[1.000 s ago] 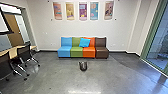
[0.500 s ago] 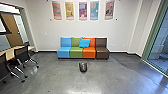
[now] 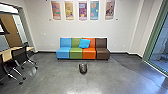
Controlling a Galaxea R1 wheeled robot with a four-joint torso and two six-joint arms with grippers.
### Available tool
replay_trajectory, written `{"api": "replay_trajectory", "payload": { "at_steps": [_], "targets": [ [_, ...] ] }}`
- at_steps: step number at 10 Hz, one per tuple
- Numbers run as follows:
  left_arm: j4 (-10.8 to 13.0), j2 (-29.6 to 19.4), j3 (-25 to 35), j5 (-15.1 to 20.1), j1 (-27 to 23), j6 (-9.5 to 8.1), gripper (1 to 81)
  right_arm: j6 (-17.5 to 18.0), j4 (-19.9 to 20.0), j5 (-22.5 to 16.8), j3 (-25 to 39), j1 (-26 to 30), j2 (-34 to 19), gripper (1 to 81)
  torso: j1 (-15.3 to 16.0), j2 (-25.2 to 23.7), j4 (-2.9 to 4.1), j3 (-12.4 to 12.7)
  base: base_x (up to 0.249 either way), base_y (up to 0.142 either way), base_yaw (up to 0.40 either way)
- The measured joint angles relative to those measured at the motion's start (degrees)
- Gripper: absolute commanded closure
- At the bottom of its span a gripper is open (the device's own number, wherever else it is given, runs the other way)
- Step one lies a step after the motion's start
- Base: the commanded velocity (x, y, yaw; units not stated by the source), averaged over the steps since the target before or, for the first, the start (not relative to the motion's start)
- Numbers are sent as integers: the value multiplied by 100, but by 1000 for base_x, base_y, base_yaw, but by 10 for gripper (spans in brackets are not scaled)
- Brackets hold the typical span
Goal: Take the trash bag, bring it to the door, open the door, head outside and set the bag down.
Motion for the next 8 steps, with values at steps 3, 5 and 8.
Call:
{"api": "replay_trajectory", "payload": {
  "at_steps": [3,5,8],
  "targets": [
    [0,2,0,0,2,0,10,0,0,-5,0,27,0,10,0,0,0,0,139,0,0],
    [0,2,0,0,2,0,10,-2,0,-10,-2,27,0,10,0,0,0,0,139,0,0],
    [0,22,0,0,2,0,10,0,0,-11,-2,27,0,10,0,0,0,0,139,0,0]
  ]
}}
